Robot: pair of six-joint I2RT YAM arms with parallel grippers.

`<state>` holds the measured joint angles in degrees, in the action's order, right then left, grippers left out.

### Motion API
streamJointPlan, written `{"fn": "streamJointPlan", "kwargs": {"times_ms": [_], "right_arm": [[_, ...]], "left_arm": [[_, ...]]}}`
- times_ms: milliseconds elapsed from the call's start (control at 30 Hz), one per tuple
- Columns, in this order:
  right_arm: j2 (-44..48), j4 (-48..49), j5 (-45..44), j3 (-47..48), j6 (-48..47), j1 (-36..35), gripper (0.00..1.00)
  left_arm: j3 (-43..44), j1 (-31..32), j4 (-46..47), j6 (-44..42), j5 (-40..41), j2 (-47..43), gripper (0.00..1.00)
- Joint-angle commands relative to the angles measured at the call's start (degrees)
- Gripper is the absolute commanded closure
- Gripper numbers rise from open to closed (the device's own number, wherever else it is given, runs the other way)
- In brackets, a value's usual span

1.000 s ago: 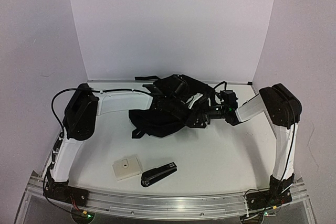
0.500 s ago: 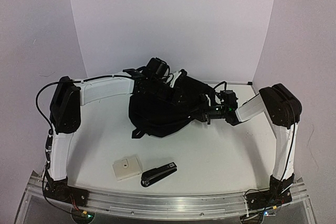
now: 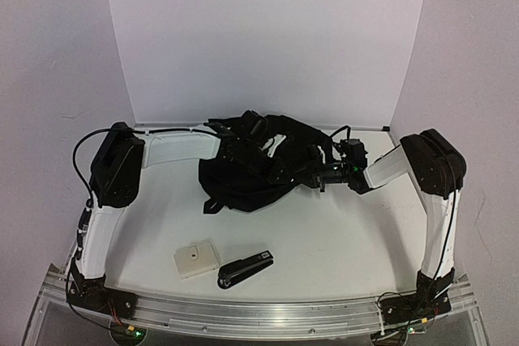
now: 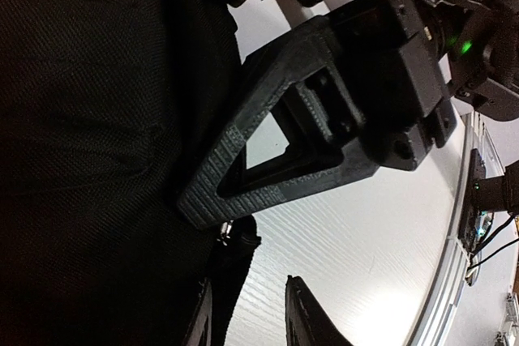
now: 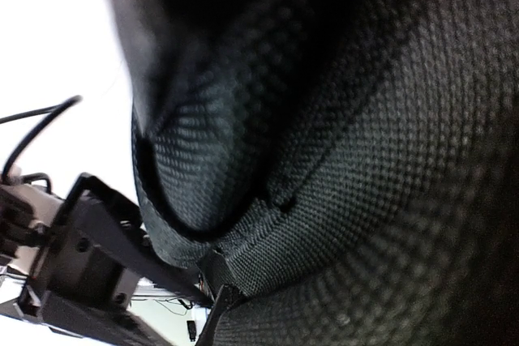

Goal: Pack the student bag
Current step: Zip the student bag at the center of the board.

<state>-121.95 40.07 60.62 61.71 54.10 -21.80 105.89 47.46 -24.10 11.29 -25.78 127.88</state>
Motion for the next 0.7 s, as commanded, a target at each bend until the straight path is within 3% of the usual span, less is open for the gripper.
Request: {"fn": "streamJointPlan", "kwargs": {"times_ms": [0,467,667], "right_arm": [[-0.13,3.91,2.14,0.11,1.80,-0.82,1.00],[-0.22,4.58,1.78,-0.19,2.15,-0.83,1.00],[-0.12,4.70,1.87,-0.19,2.09,-0.83,1.00]], "left_arm": [[3.58,-0.09,0.29,-1.26,-0.15,2.08,0.68],[9.26,-0.13,-0.25,0.30,1.19,5.35,0.65],[10.22,-0.44,-1.52,1.70,4.07,5.77,0.77]]}}
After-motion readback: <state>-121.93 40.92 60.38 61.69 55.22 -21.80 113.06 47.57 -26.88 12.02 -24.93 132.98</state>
